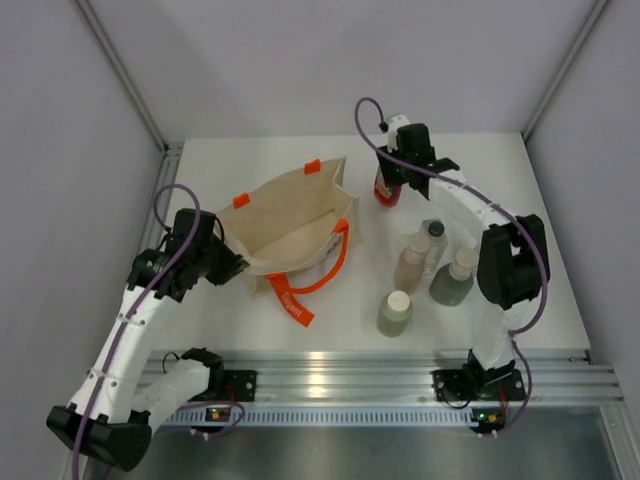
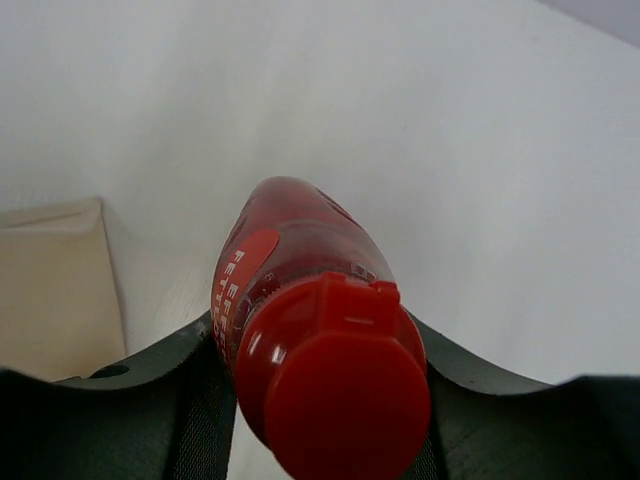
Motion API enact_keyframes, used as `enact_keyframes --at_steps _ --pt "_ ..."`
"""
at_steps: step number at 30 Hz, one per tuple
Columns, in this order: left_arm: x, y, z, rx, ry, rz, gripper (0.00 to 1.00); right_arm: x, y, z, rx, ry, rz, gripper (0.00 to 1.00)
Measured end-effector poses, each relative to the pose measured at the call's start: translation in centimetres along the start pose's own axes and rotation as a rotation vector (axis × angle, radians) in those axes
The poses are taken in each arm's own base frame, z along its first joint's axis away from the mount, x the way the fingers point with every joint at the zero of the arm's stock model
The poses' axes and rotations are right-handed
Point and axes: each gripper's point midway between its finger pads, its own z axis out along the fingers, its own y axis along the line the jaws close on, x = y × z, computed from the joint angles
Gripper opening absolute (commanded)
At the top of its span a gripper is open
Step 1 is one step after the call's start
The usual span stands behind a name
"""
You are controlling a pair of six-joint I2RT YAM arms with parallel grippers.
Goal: Take the personal care products out of the canvas bag
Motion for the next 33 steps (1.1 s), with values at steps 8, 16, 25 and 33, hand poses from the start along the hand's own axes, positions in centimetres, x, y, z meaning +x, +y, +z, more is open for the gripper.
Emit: enact_keyframes --at_steps 8,16,25,33 --pt "-0.2 0.2 -0.1 -0.003 -0.016 0.0 0.0 3.1 1.4 2.8 -0.059 0.001 -0.037 0.6" --pt "-0.3 0.2 -0.1 -0.005 -0.018 0.001 0.0 -0.1 0.7 1.5 -0.032 -0.108 -0.043 0.99" --pt "-0.3 0.2 -0.1 -0.006 -0.019 0.001 0.19 -8.5 0.6 -4.3 -0.025 -0.263 -0.033 1.0" --pt "-2.2 -0.3 -1.1 -0.009 -0.094 0.063 0.99 -11.6 2.3 -14.3 -0.14 -0.382 0.09 0.99"
